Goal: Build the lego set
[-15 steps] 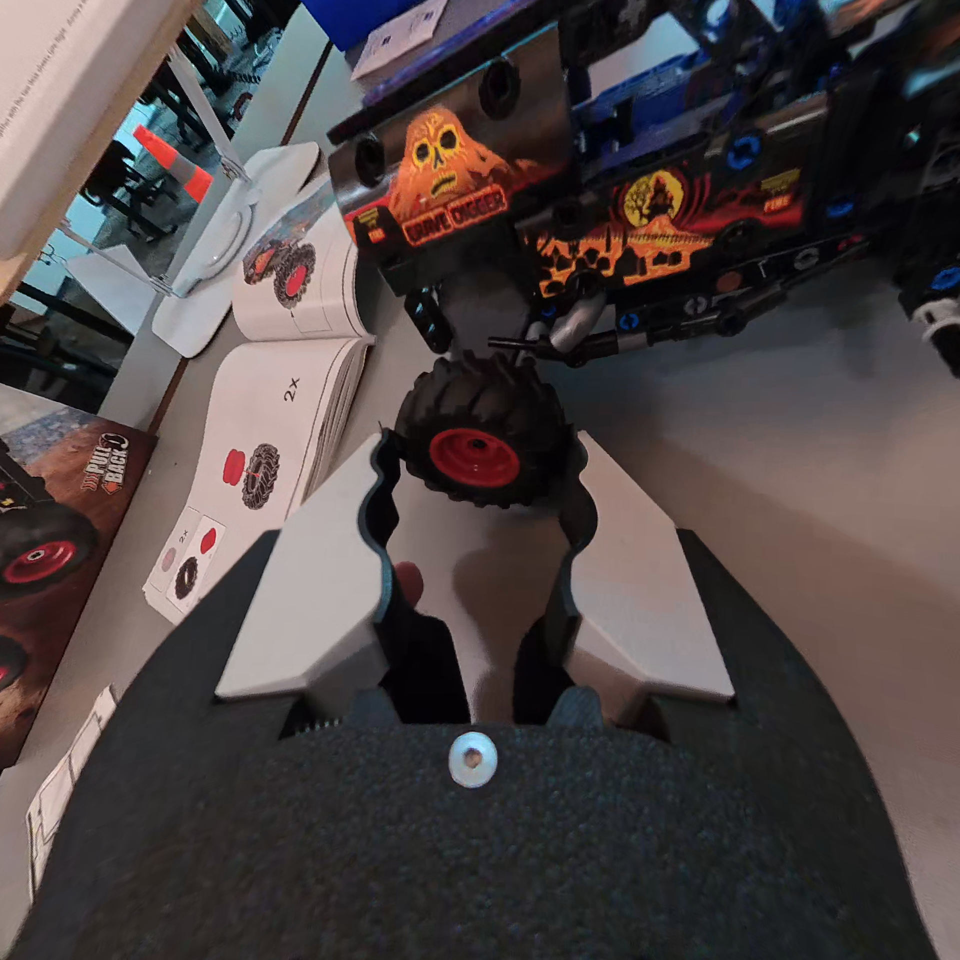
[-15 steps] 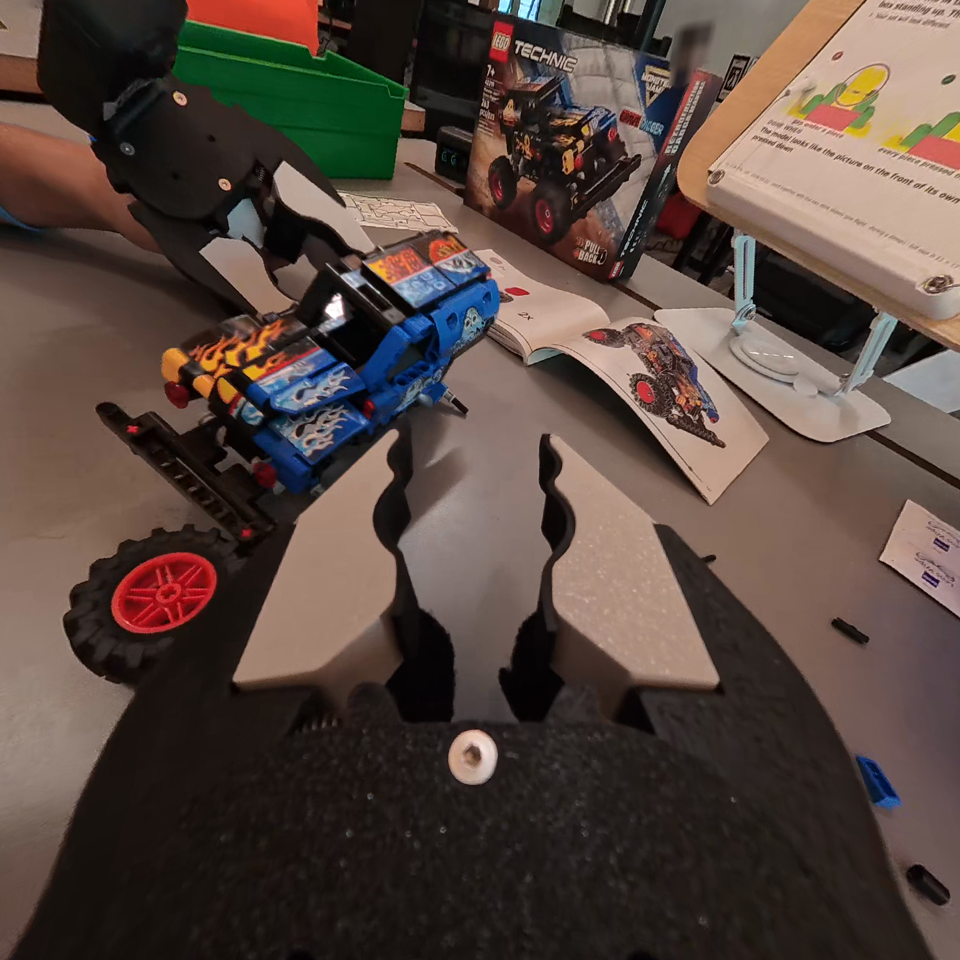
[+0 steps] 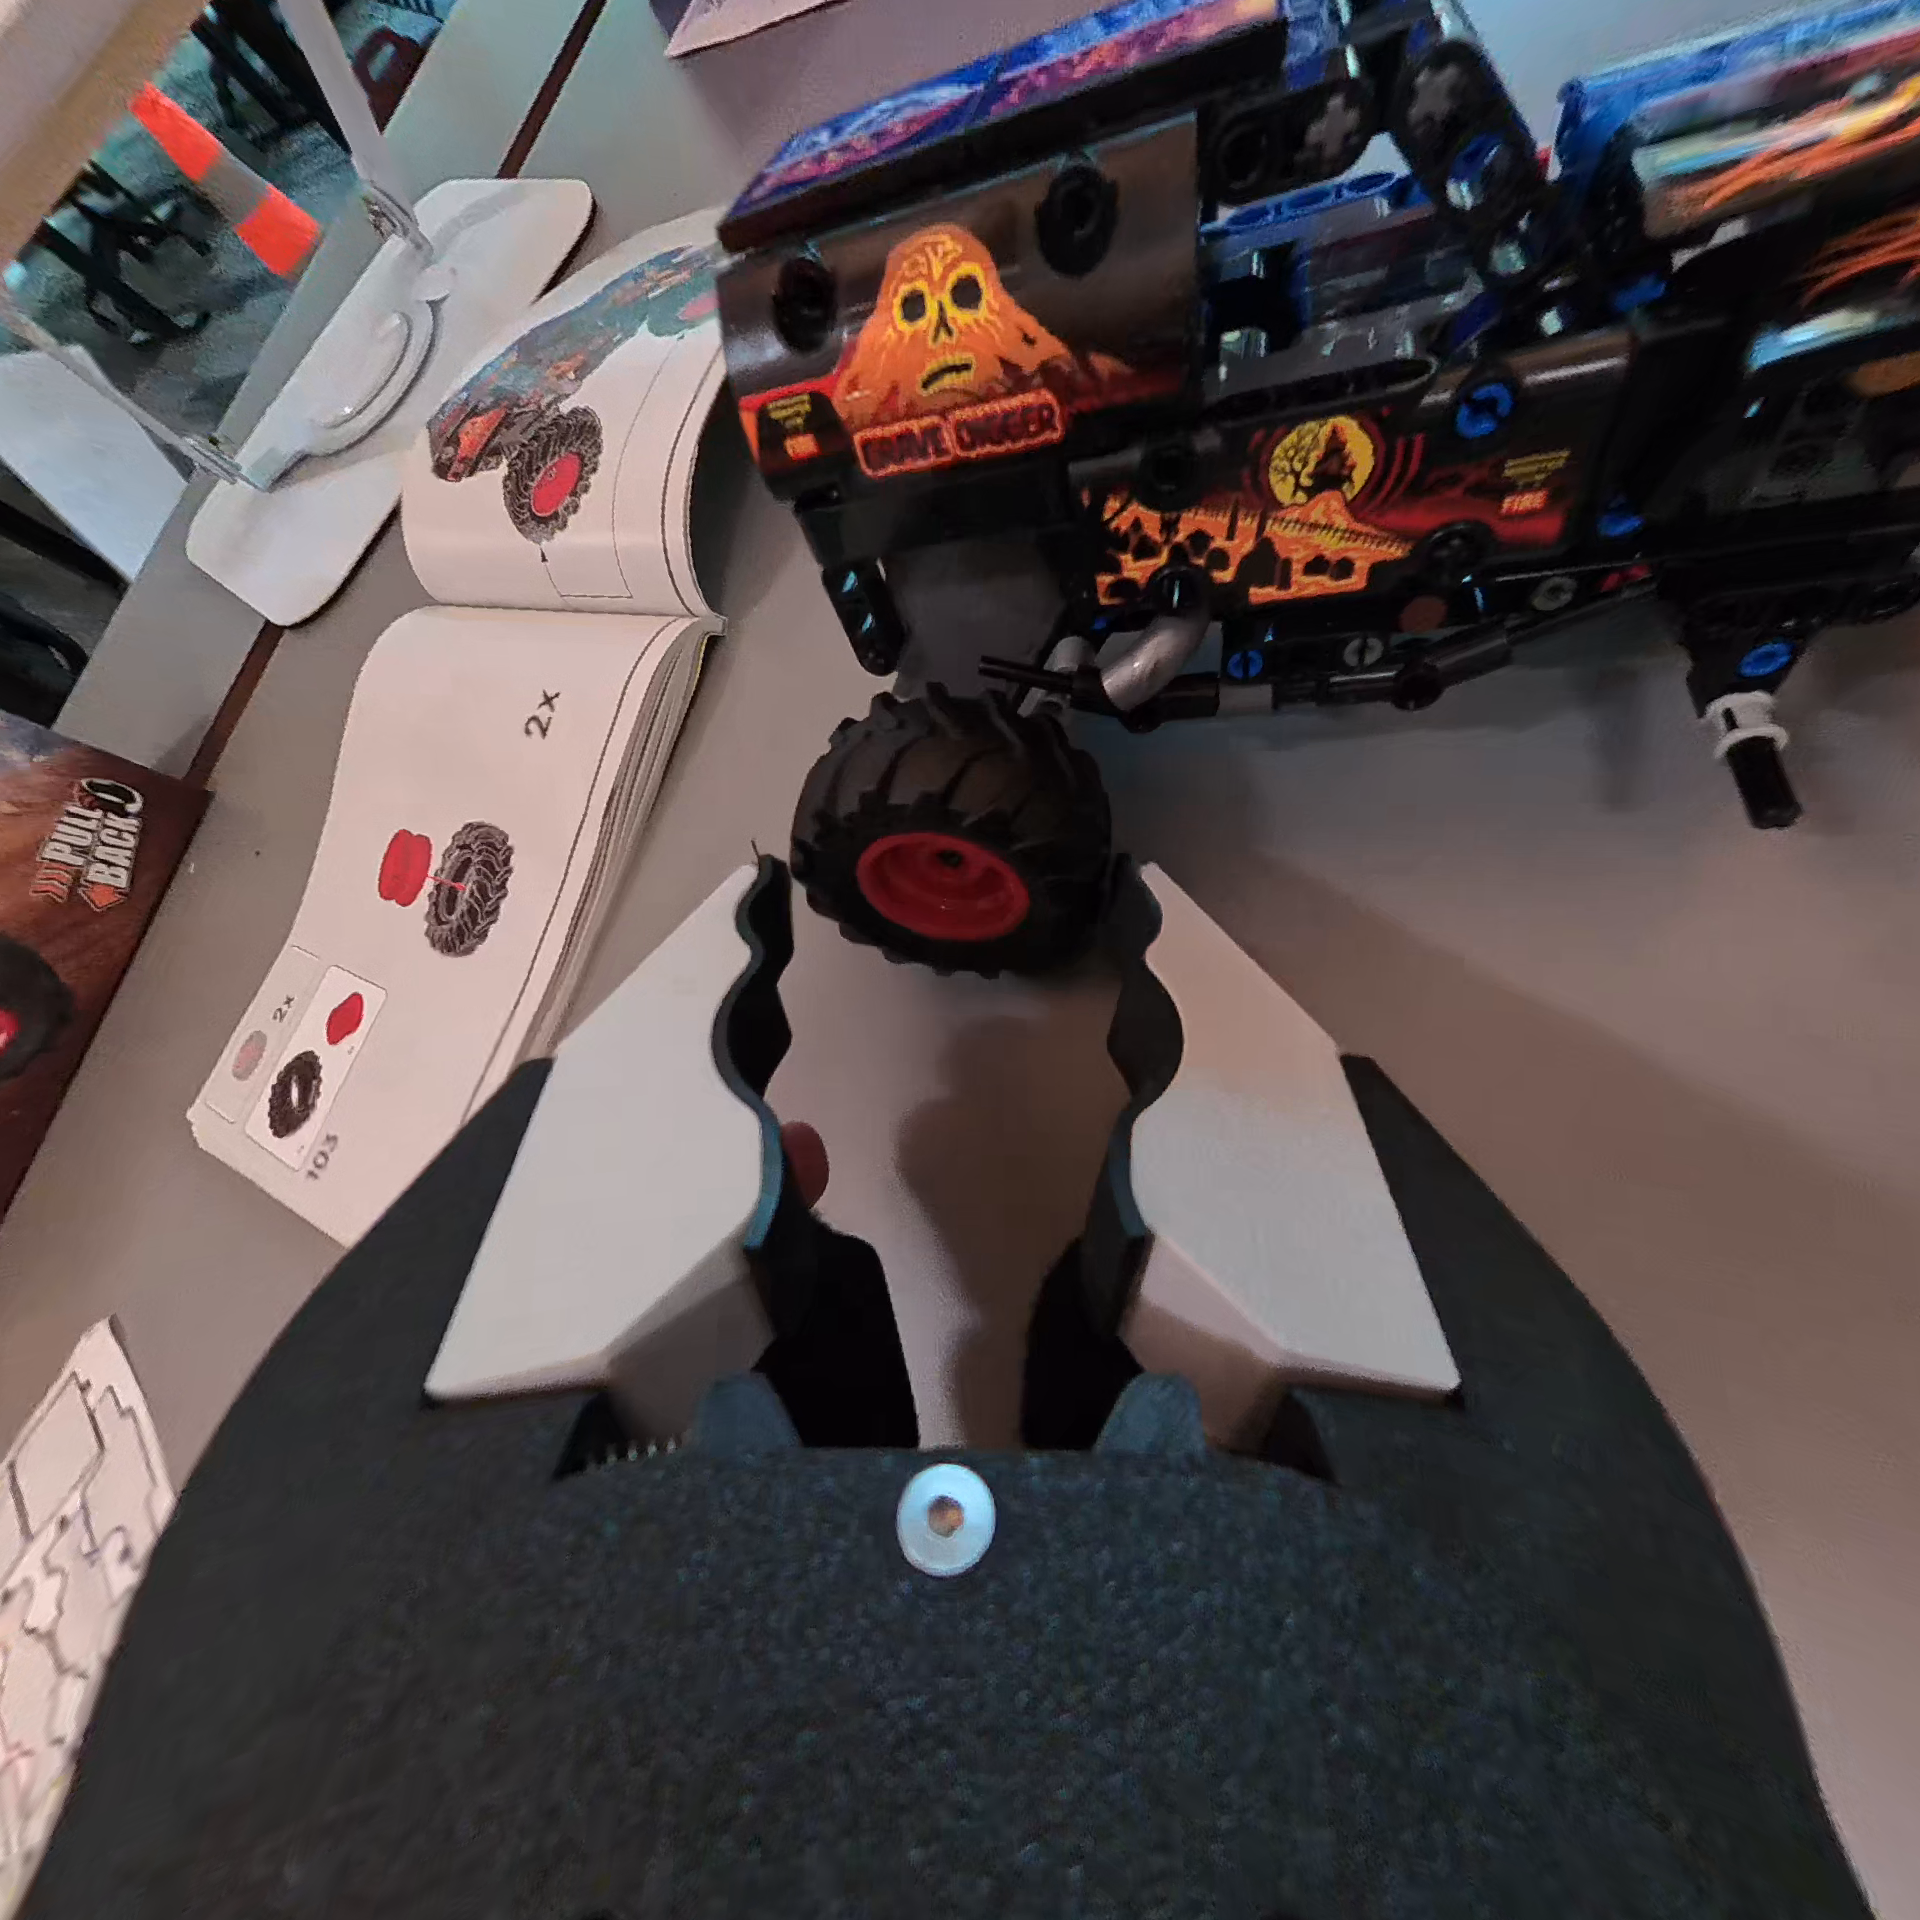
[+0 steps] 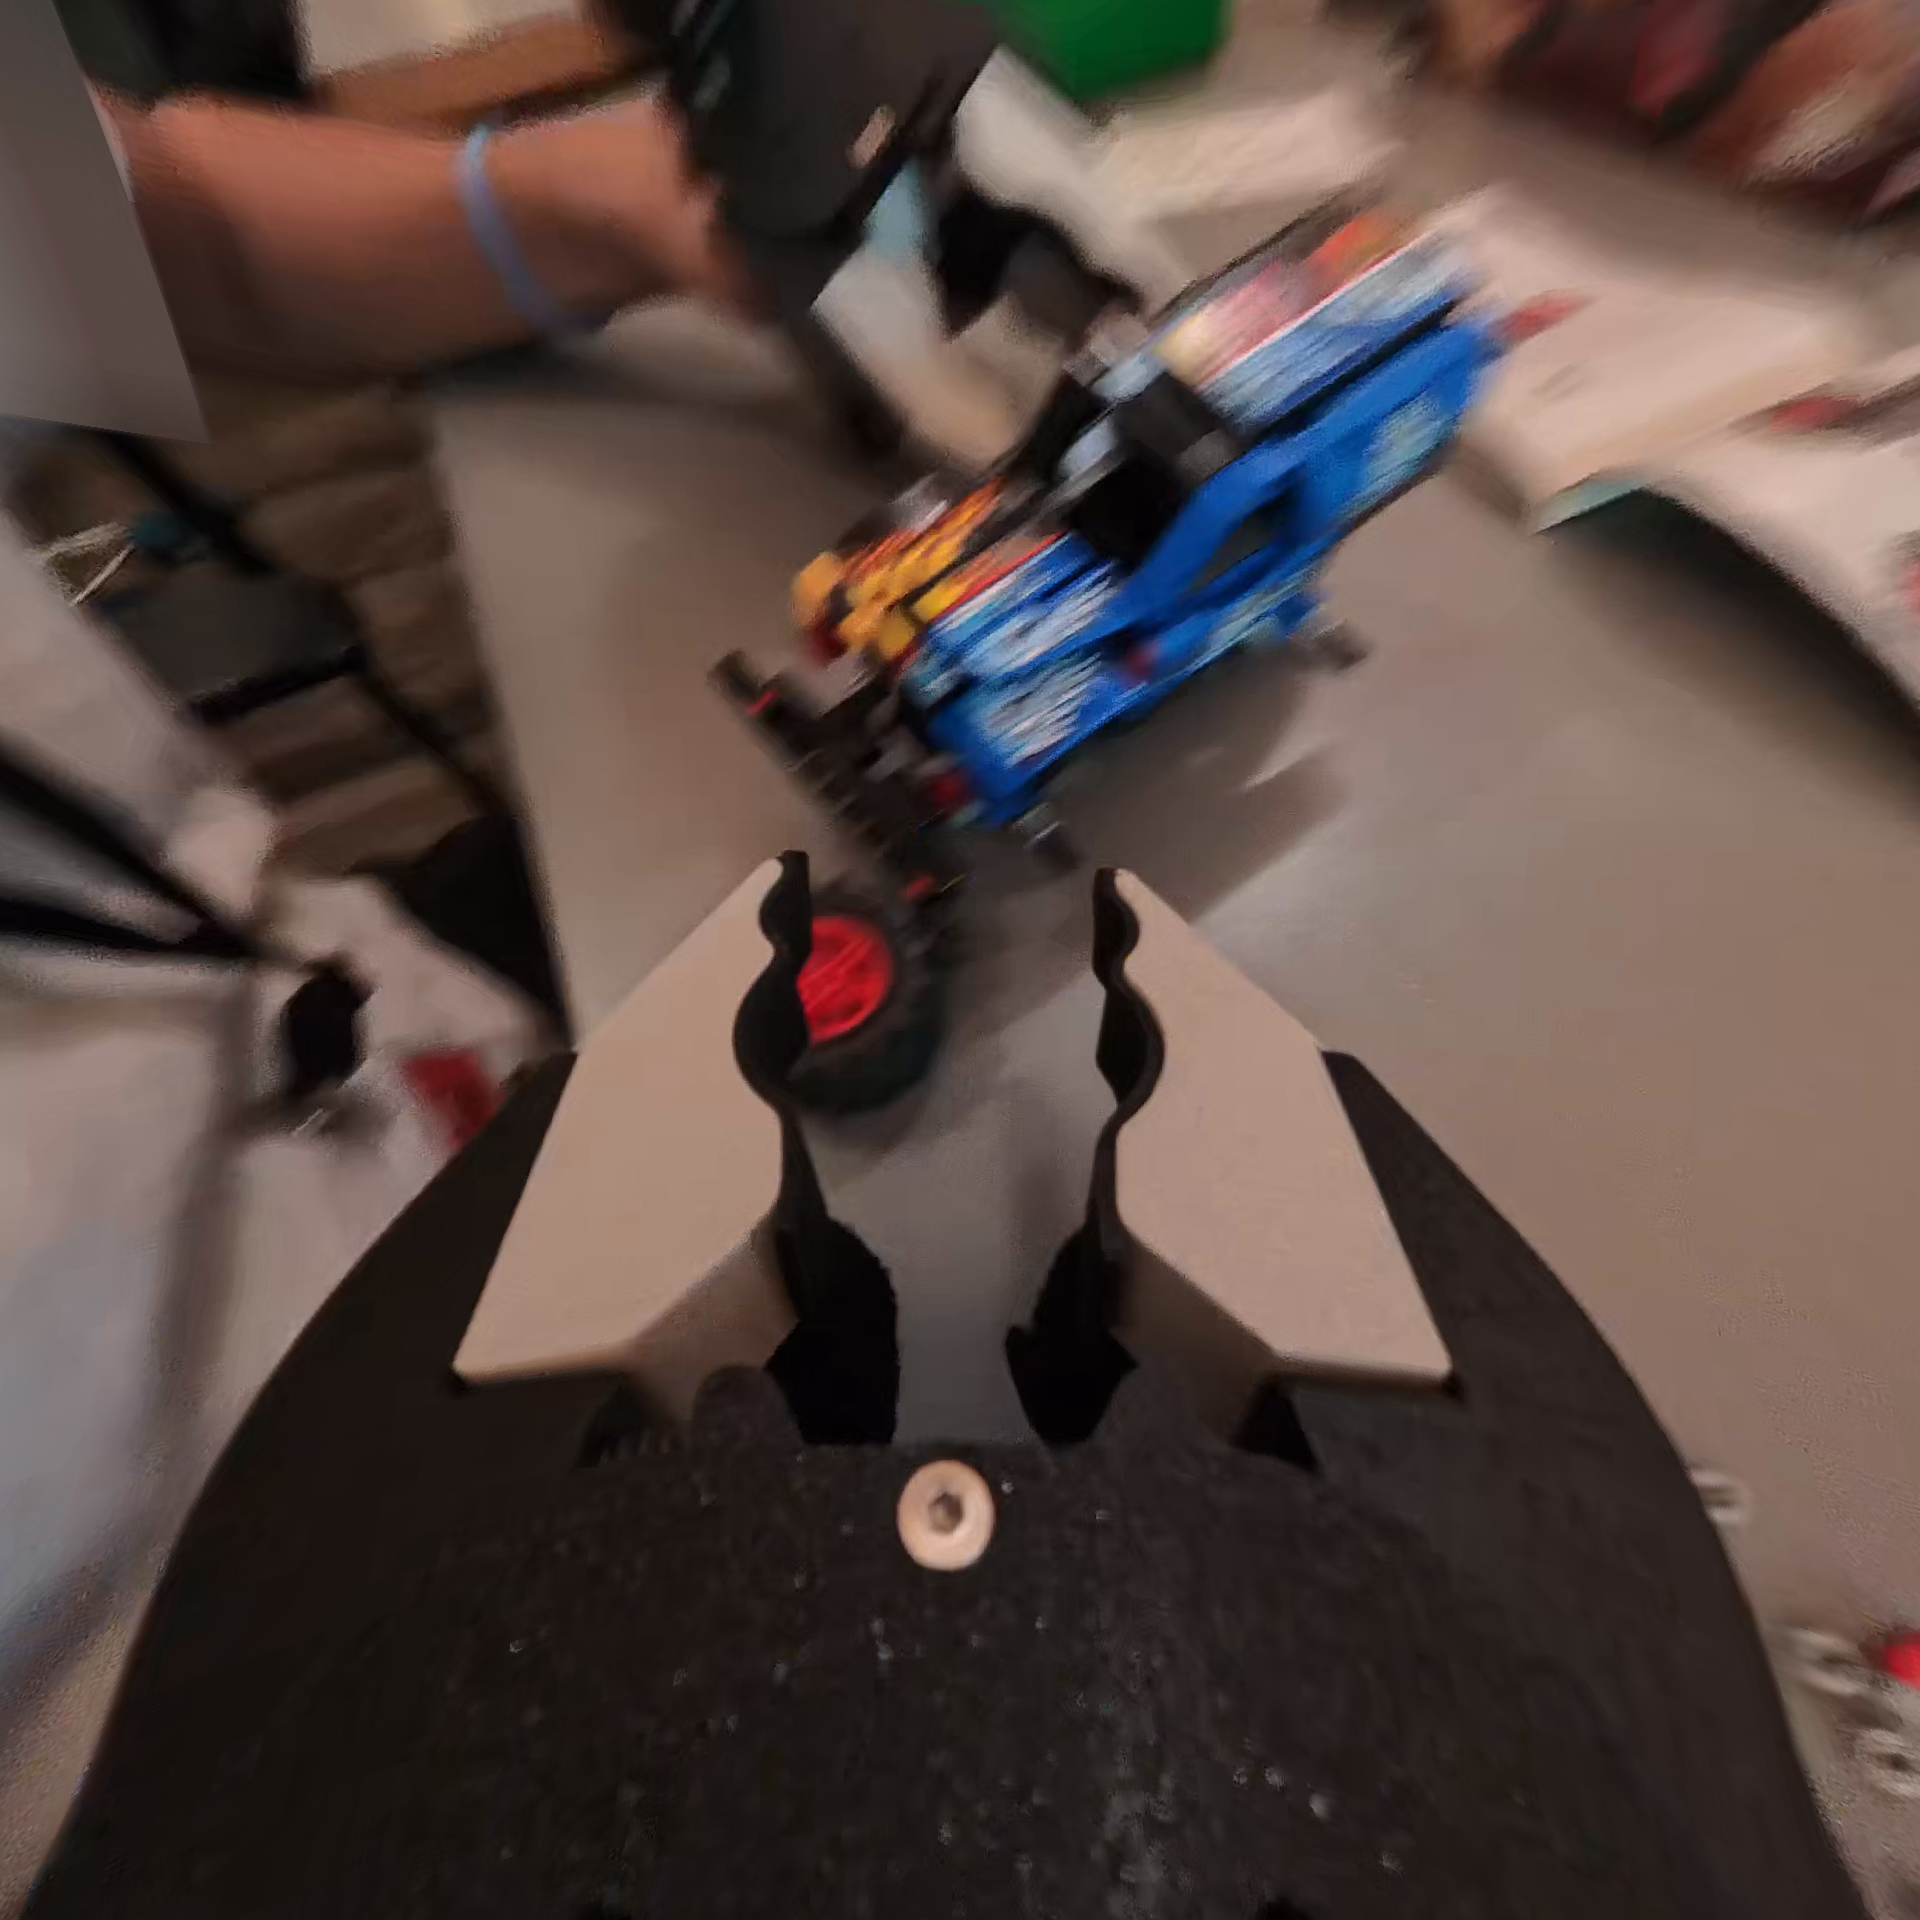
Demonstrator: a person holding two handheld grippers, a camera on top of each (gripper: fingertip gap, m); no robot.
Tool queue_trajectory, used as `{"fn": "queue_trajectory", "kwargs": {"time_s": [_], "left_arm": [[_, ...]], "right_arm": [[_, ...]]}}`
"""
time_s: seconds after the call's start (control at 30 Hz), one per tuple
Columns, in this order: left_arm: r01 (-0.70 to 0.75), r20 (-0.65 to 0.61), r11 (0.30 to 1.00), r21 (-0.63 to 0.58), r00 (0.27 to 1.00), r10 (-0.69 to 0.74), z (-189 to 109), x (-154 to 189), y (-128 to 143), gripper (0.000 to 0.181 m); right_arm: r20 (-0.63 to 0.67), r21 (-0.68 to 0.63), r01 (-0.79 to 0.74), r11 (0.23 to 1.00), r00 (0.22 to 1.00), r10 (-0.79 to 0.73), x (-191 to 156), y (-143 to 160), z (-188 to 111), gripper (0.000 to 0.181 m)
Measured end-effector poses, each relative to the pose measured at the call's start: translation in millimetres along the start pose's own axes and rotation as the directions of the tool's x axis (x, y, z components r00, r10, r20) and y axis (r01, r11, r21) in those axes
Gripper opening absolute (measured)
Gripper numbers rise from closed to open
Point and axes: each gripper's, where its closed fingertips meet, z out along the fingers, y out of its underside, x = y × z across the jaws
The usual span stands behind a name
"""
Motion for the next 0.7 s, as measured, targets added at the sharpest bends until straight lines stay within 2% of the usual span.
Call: {"fn": "queue_trajectory", "kwargs": {"time_s": [0.03, 0.07, 0.17, 0.33, 0.43, 0.5, 0.57, 0.63, 0.7], "left_arm": [[0.019, -0.012, 1.000, 0.005, 1.000, -0.019, -3.3, 2.0, -0.1, 0.062], [0.031, -0.016, 0.999, 0.010, 0.999, -0.031, -6.6, 3.0, -0.1, 0.063], [0.045, 0.016, 0.999, 0.020, 0.999, -0.046, -15.7, 1.2, -2.1, 0.063], [0.108, 0.034, 0.988, 0.112, 0.993, -0.113, -42.2, 16.9, -28.7, 0.059], [0.105, 0.021, 0.976, 0.188, 0.994, -0.111, -63.9, 52.2, -52.8, 0.058], [0.072, 0.025, 0.972, 0.223, 0.997, -0.079, -75.8, 81.6, -65.3, 0.058], [-0.003, 0.084, 0.970, 0.243, 0.996, -0.019, -85.1, 106.8, -75.1, 0.058], [-0.065, 0.160, 0.956, 0.287, 0.987, 0.019, -94.7, 129.3, -89.4, 0.057], [-0.104, 0.260, 0.932, 0.348, 0.965, 0.011, -106.6, 143.0, -108.1, 0.058]], "right_arm": [[0.040, -0.085, -0.001, 0.996, 0.999, 0.005, -14.9, 15.3, 1.6, 0.056], [0.012, -0.131, -0.004, 0.991, 1.000, 0.006, -20.3, 27.7, 3.8, 0.062], [-0.068, -0.174, 0.030, 0.984, 0.997, -0.042, -30.0, 47.7, 11.7, 0.062], [-0.166, -0.231, 0.154, 0.961, 0.967, -0.195, -25.2, 49.7, 21.2, 0.058], [-0.158, -0.194, 0.117, 0.974, 0.976, -0.148, -25.2, 45.3, 20.0, 0.057], [-0.091, -0.095, 0.031, 0.995, 0.995, -0.040, -35.6, 33.7, 14.7, 0.057], [0.018, 0.076, -0.112, 0.991, 0.994, 0.111, -45.7, 9.4, 5.3, 0.056], [0.224, 0.227, -0.302, 0.926, 0.941, 0.252, -60.2, -19.8, -5.9, 0.056], [0.436, 0.317, -0.462, 0.828, 0.847, 0.305, -76.4, -45.8, -16.5, 0.056]]}}
